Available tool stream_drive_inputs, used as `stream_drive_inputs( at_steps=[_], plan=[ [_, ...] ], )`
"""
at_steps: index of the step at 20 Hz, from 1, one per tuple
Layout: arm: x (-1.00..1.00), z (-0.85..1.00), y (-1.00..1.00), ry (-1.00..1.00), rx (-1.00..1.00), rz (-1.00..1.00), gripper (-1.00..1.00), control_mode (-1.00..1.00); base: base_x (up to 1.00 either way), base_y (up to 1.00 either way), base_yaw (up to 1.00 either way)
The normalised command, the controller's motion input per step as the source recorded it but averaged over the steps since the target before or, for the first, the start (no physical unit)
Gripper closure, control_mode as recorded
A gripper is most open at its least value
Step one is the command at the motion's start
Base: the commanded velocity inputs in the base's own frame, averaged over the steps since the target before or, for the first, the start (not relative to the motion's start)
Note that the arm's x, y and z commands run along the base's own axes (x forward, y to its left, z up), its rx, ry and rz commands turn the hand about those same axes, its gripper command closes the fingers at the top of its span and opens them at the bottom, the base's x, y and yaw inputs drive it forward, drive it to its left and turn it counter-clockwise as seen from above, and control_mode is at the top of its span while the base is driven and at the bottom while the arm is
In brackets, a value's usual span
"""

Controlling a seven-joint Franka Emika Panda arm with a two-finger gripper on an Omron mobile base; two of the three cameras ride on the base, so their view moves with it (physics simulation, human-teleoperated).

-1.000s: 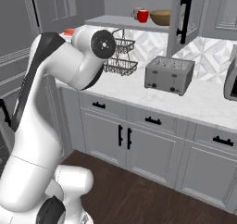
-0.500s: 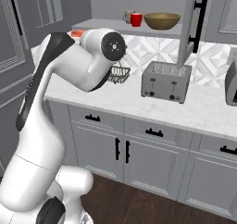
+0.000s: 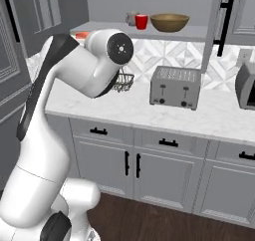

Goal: Gather all objects into one cabinet and sort the glasses and bowls to opposite sides.

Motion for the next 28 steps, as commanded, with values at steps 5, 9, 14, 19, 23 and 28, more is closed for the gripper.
stream_drive_inputs(
  at_steps=[5,9,14,19,23,28],
  plan=[
    [0.0,0.0,0.0,0.0,0.0,0.0,1.0,1.0,0.36,0.4,0.01],
    [0.0,0.0,0.0,0.0,0.0,0.0,1.0,1.0,0.67,0.0,-0.19],
    [0.0,0.0,0.0,0.0,0.0,0.0,1.0,1.0,0.62,0.0,-0.22],
    [0.0,0.0,0.0,0.0,0.0,0.0,1.0,1.0,0.47,0.0,-0.12],
    [0.0,0.0,0.0,0.0,0.0,0.0,1.0,1.0,0.41,-0.03,-0.05],
    [0.0,0.0,0.0,0.0,0.0,0.0,1.0,1.0,0.57,-0.06,-0.17]
  ],
)
